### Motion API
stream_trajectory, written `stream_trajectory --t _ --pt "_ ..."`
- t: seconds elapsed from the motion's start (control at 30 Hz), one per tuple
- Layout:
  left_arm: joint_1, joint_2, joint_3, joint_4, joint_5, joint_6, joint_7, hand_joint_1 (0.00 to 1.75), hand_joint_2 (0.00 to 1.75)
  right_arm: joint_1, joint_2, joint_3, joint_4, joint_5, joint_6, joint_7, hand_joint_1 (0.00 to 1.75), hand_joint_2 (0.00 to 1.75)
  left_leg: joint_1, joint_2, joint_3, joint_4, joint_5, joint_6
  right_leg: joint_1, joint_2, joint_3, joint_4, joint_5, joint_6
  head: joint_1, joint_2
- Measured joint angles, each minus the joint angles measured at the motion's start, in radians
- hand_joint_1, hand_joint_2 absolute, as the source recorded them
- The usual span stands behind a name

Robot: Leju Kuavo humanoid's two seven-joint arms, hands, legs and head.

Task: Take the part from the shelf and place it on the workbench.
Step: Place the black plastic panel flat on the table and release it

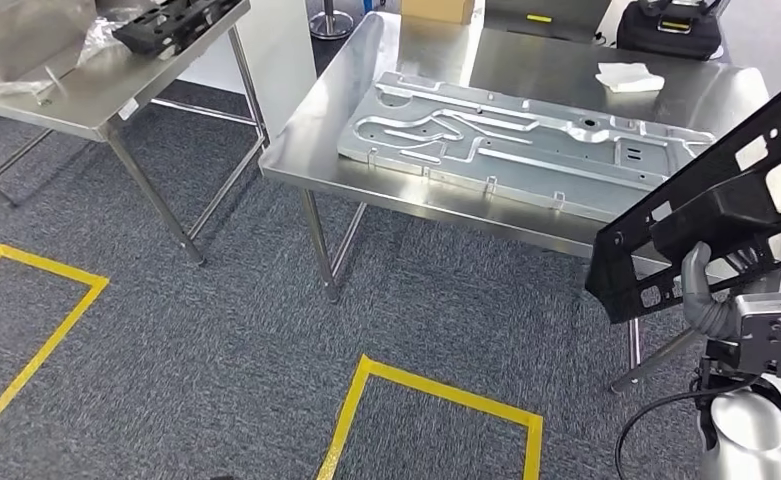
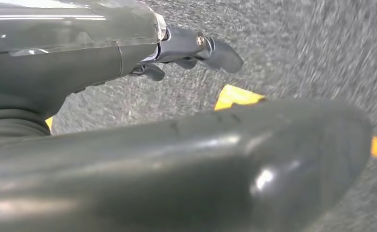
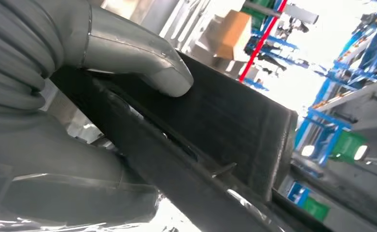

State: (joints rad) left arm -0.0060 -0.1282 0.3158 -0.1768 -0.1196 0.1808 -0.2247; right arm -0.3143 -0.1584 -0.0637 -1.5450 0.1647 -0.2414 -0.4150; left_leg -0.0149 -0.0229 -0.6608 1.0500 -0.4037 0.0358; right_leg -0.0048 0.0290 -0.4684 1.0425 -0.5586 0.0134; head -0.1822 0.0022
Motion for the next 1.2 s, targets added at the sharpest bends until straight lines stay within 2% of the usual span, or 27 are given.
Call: stream_trajectory --t 0.03,0.07,0.13,0.2,0.23,0.27,0.3,0.33,0.37,0.4,0.43,0.47,0.53,0.57,0.6,0.7,0.73,0.77,0.8,0.83,0.87,0.93,0.97,1.0,1.03,1.13,1.2 --pt "-0.002 0.000 0.000 0.000 0.000 0.000 0.000 0.00 0.00 -0.006 -0.004 0.002 0.000 0.005 -0.004 -0.003 1.75 1.75 0.002 0.001 0.014 -0.007 -0.002 0.002 -0.001 -0.003 -0.005 0.025 0.009 0.005 0.000 0.000" --pt "-0.004 0.000 0.000 0.000 0.000 0.000 -0.001 0.00 0.00 -0.017 -0.008 0.005 0.000 0.011 -0.010 -0.005 1.75 1.75 0.004 0.002 0.029 -0.014 -0.007 0.006 -0.002 -0.008 -0.025 0.064 0.020 0.011 0.000 0.000" --pt "-0.010 0.000 0.000 0.000 0.000 0.000 -0.002 0.00 0.00 -0.043 -0.014 0.010 -0.001 0.030 -0.025 -0.005 1.75 1.75 0.006 0.002 0.055 -0.022 -0.022 0.012 -0.007 -0.018 -0.095 0.168 0.013 0.020 0.000 0.000" --pt "-0.013 -0.001 0.000 0.000 -0.001 -0.001 -0.002 0.00 0.00 -0.073 -0.024 0.020 -0.001 0.046 -0.031 0.008 1.75 1.75 0.007 0.002 0.078 -0.024 -0.044 0.014 -0.011 -0.021 -0.176 0.245 -0.047 0.027 0.000 0.000" --pt "-0.013 -0.001 0.000 0.000 -0.001 -0.002 -0.001 0.00 0.00 -0.090 -0.031 0.027 0.000 0.050 -0.026 0.019 1.75 1.75 0.007 0.002 0.093 -0.024 -0.057 0.014 -0.013 -0.022 -0.206 0.254 -0.077 0.030 0.000 0.000" --pt "-0.012 -0.001 0.001 0.000 -0.001 -0.003 0.000 0.00 0.00 -0.109 -0.039 0.034 0.002 0.051 -0.018 0.031 1.75 1.75 0.007 0.001 0.110 -0.024 -0.071 0.013 -0.015 -0.023 -0.223 0.239 -0.090 0.033 0.000 0.000" --pt "-0.010 -0.001 0.001 0.000 0.000 -0.003 0.000 0.00 0.00 -0.132 -0.048 0.041 0.005 0.052 -0.006 0.044 1.75 1.75 0.008 0.001 0.129 -0.024 -0.085 0.011 -0.016 -0.024 -0.230 0.202 -0.077 0.036 0.000 0.000" --pt "-0.008 -0.001 0.001 0.000 0.000 -0.003 0.001 0.00 0.00 -0.157 -0.057 0.048 0.011 0.052 0.009 0.055 1.75 1.75 0.008 0.001 0.147 -0.024 -0.099 0.008 -0.018 -0.025 -0.230 0.148 -0.030 0.037 0.000 0.000" --pt "-0.007 -0.001 0.001 0.000 0.001 -0.004 0.001 0.00 0.00 -0.182 -0.066 0.057 0.022 0.051 0.023 0.066 1.75 1.75 0.007 0.001 0.164 -0.022 -0.114 0.004 -0.018 -0.027 -0.230 0.091 0.045 0.034 0.000 0.000" --pt "-0.007 -0.002 0.002 0.001 0.002 -0.004 0.000 0.00 0.00 -0.209 -0.074 0.068 0.037 0.052 0.038 0.078 1.75 1.75 0.007 0.000 0.174 -0.021 -0.127 -0.002 -0.015 -0.028 -0.228 0.049 0.107 0.028 0.002 0.000" --pt "-0.009 -0.002 0.003 0.002 0.006 -0.004 -0.001 0.00 0.00 -0.235 -0.082 0.079 0.053 0.054 0.050 0.090 1.75 1.75 0.007 -0.001 0.181 -0.023 -0.139 -0.008 -0.012 -0.028 -0.227 0.024 0.156 0.020 0.003 0.000" --pt "-0.011 -0.002 0.005 0.002 0.010 -0.004 -0.002 0.00 0.00 -0.261 -0.087 0.092 0.067 0.057 0.059 0.102 1.75 1.75 0.007 -0.001 0.187 -0.021 -0.145 -0.014 -0.009 -0.028 -0.226 0.015 0.176 0.010 0.004 0.000" --pt "-0.015 -0.002 0.006 0.002 0.016 -0.005 -0.004 0.00 0.00 -0.310 -0.093 0.116 0.089 0.068 0.065 0.120 1.75 1.75 0.008 0.000 0.191 -0.014 -0.145 -0.026 -0.008 -0.025 -0.214 0.010 0.166 -0.009 0.004 0.000" --pt "-0.017 -0.002 0.007 0.002 0.017 -0.005 -0.005 0.00 0.00 -0.332 -0.094 0.127 0.098 0.071 0.064 0.124 1.75 1.75 0.008 0.003 0.183 0.010 -0.144 -0.031 -0.010 -0.024 -0.205 0.005 0.160 -0.016 0.004 0.000" --pt "-0.018 -0.002 0.007 0.002 0.017 -0.005 -0.006 0.00 0.00 -0.350 -0.094 0.136 0.109 0.074 0.061 0.127 1.75 1.75 0.009 0.005 0.161 0.050 -0.149 -0.036 -0.011 -0.024 -0.193 0.000 0.154 -0.023 0.004 0.000" --pt "-0.018 -0.002 0.008 0.002 0.017 -0.005 -0.008 0.00 0.00 -0.378 -0.095 0.157 0.142 0.074 0.054 0.128 1.75 1.75 0.015 0.010 0.040 0.219 -0.205 -0.048 -0.009 -0.026 -0.159 -0.007 0.128 -0.032 0.003 0.000" --pt "-0.017 -0.002 0.008 0.002 0.017 -0.005 -0.008 0.00 0.00 -0.379 -0.096 0.161 0.152 0.072 0.053 0.128 1.75 1.75 0.016 0.011 0.007 0.248 -0.221 -0.049 -0.009 -0.026 -0.146 -0.007 0.117 -0.032 0.003 0.000" --pt "-0.015 -0.003 0.009 0.002 0.017 -0.006 -0.007 0.00 0.00 -0.379 -0.097 0.164 0.161 0.070 0.053 0.128 1.75 1.75 0.016 0.011 -0.014 0.247 -0.221 -0.049 -0.008 -0.026 -0.132 -0.007 0.106 -0.031 0.003 0.000" --pt "-0.013 -0.003 0.009 0.002 0.017 -0.008 -0.007 0.00 0.00 -0.380 -0.099 0.165 0.170 0.066 0.052 0.128 1.75 1.75 0.016 0.012 -0.021 0.216 -0.197 -0.046 -0.007 -0.026 -0.116 -0.007 0.094 -0.030 0.003 0.000" --pt "-0.011 -0.003 0.011 0.002 0.017 -0.009 -0.007 0.00 0.00 -0.380 -0.102 0.166 0.177 0.064 0.052 0.128 1.75 1.75 0.015 0.013 -0.016 0.159 -0.149 -0.041 -0.007 -0.026 -0.100 -0.007 0.083 -0.029 0.003 0.000" --pt "-0.009 -0.002 0.012 0.002 0.017 -0.010 -0.007 0.00 0.00 -0.381 -0.104 0.166 0.184 0.062 0.051 0.128 1.75 1.75 0.012 0.013 -0.008 0.094 -0.088 -0.033 -0.006 -0.027 -0.085 -0.007 0.072 -0.027 0.003 0.000" --pt "-0.007 -0.001 0.017 0.002 0.017 -0.011 -0.008 0.00 0.00 -0.383 -0.108 0.169 0.196 0.061 0.051 0.128 1.75 1.75 0.006 0.014 0.007 0.006 -0.015 -0.019 -0.004 -0.024 -0.069 -0.009 0.055 -0.018 0.004 0.000" --pt "-0.007 0.000 0.019 0.002 0.017 -0.011 -0.008 0.00 0.00 -0.383 -0.109 0.171 0.201 0.061 0.051 0.129 1.75 1.75 0.005 0.015 0.009 -0.011 -0.005 -0.013 -0.003 -0.022 -0.066 -0.007 0.051 -0.013 0.004 0.000" --pt "-0.008 0.000 0.021 0.002 0.018 -0.012 -0.008 0.00 0.00 -0.384 -0.112 0.174 0.205 0.061 0.051 0.130 1.75 1.75 0.005 0.015 0.016 -0.017 -0.011 -0.010 -0.002 -0.021 -0.062 -0.008 0.051 -0.007 0.004 0.000" --pt "-0.008 0.000 0.022 0.003 0.018 -0.012 -0.008 0.00 0.00 -0.384 -0.115 0.176 0.208 0.061 0.052 0.135 1.75 1.75 0.005 0.013 0.024 -0.023 -0.003 -0.013 -0.002 -0.022 -0.056 -0.009 0.052 -0.005 0.005 0.000" --pt "-0.009 0.000 0.025 0.003 0.018 -0.013 -0.010 0.00 0.00 -0.401 -0.124 0.183 0.223 0.069 0.058 0.159 1.75 1.75 0.005 0.006 0.045 -0.038 0.006 -0.026 -0.003 -0.024 -0.042 -0.023 0.061 -0.009 0.004 0.000" --pt "-0.012 -0.001 0.026 0.003 0.018 -0.014 -0.011 0.00 0.00 -0.417 -0.126 0.191 0.239 0.083 0.061 0.178 1.75 1.75 0.005 0.004 0.047 -0.040 0.001 -0.021 -0.003 -0.025 -0.036 -0.034 0.062 -0.005 0.004 0.000"
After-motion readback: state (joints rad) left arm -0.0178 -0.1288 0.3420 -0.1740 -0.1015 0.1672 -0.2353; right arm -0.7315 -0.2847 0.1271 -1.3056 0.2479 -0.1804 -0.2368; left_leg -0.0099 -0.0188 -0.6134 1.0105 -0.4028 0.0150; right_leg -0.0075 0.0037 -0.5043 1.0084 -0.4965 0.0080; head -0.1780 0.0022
